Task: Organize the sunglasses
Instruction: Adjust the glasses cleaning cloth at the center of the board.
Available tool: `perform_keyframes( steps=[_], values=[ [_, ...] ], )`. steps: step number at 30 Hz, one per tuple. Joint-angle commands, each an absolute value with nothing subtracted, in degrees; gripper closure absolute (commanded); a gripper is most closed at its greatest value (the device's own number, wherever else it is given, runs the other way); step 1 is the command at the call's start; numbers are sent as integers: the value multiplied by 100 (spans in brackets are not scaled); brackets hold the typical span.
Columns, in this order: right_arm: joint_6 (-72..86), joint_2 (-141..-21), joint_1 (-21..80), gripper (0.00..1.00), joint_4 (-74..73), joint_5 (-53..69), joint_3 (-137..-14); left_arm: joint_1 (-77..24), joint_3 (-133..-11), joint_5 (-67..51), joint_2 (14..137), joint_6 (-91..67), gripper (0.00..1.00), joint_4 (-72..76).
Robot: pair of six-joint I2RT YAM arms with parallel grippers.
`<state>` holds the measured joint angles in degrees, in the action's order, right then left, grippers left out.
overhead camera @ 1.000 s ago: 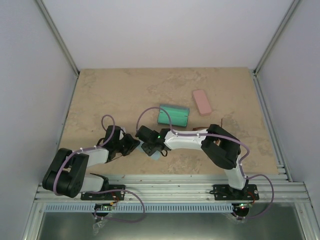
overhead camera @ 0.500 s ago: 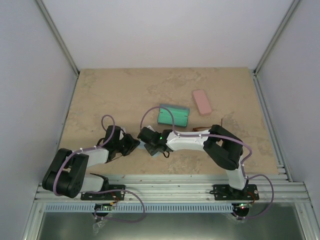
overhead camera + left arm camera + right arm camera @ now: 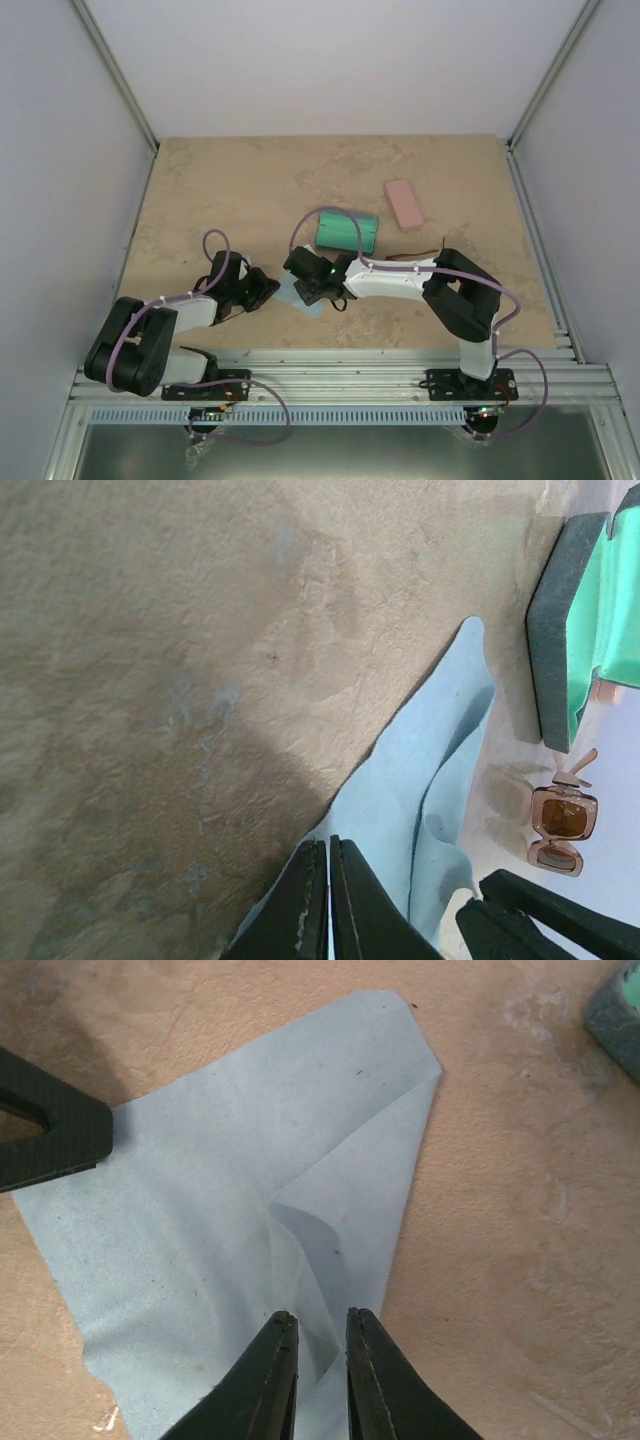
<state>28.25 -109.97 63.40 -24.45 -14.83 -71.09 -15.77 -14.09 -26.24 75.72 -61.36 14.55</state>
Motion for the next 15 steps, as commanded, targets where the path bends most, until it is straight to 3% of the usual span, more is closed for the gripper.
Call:
perform_keyframes(
  steps=[1,6,10,15],
  values=[
    [2872,-10873,6264,88,-2277,-1262,-6977,-1582,-1370,-2311,7594,-6057,94,983],
    [2781,-10985,6225,91,-2202,-1008,-6979,-1582,-1364,-2329,7593,-6047,94,992],
    [2746,-11076,6206,81,-2145,-877,-6983,-1582,-1363,-2337,7585,-6045,94,985],
    [2724,-11156,6180,78,-2074,-794,-7013,-1582,-1376,-2347,7567,-6047,94,988]
  ],
)
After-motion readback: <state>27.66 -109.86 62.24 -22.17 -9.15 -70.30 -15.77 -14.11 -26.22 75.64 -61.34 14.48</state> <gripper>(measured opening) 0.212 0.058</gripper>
